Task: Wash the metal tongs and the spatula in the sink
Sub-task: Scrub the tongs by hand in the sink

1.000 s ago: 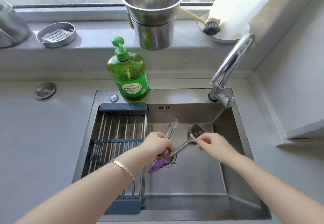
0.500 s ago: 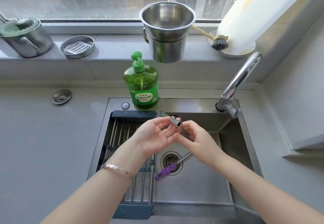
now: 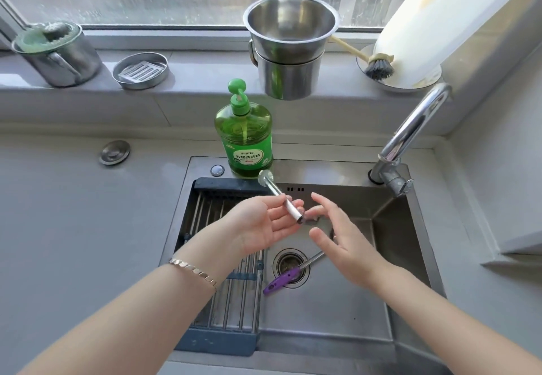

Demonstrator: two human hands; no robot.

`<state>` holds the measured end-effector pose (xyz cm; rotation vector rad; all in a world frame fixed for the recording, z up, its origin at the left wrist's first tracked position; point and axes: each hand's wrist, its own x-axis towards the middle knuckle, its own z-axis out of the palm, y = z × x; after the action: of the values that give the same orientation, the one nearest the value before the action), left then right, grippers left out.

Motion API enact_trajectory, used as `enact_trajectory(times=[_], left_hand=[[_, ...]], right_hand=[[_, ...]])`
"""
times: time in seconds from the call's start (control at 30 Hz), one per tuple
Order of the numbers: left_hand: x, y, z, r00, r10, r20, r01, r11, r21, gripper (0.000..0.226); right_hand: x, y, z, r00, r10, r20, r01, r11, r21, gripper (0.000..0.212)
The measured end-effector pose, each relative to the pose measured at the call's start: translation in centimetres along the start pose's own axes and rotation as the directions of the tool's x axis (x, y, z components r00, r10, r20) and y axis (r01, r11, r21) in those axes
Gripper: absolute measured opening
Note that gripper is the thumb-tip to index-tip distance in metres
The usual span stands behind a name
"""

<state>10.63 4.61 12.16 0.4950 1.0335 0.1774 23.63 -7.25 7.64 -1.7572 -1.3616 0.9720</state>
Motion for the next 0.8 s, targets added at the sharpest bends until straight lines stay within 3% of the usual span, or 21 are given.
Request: enact_trajectory(times=[0.13,0.2,0.27,0.33,0.43,0.6,0.8], left_hand=[[0.1,1.8,-2.4,0.922,0.289,-0.257,-0.151,0.880,0.450,0.015],[0.5,2.7,-3.8,0.873,0.395,-0.286,-0.145,0.770,0.621,0.015],[0.9,3.4,-4.7,0.842,0.449,-0.301,-0.106,0.682,0.723,0.016],[1.1,4.0,-5.3,0.836,0.467,-0.286,-0.082,0.623,0.778,0.017],[1.2,4.6,-5.5,0.846,0.480,-0.232,-0.080,0.545,0.835,0.017],[2.1,4.6,-6.1,0.850,0.490,-0.195,-0.108,0.523,0.845,0.021],[3.0,4.7,-7.1,0.851,0.493,-0.180,-0.127,0.527,0.840,0.019]], right_hand=[[3.7,-2.0,-1.0,0.988,0.151,0.010,-0.152,0.986,0.069,0.018],[6.7,-3.9,-1.3,0.984,0.179,-0.003,-0.179,0.984,0.003,0.017],[10.1,-6.2,-1.4,0.975,0.222,-0.007,-0.220,0.970,0.102,0.027],[13.6,-8.6,-1.7,0.943,0.334,0.019,-0.325,0.900,0.290,0.037],[17.8,-11.9,-2.1,0.875,0.451,0.173,-0.472,0.720,0.509,0.044],[22.2,-13.4,-1.4,0.830,0.507,0.233,-0.549,0.663,0.509,0.039],[23.6,-13.1,-0.5,0.830,0.486,0.274,-0.525,0.516,0.677,0.034]])
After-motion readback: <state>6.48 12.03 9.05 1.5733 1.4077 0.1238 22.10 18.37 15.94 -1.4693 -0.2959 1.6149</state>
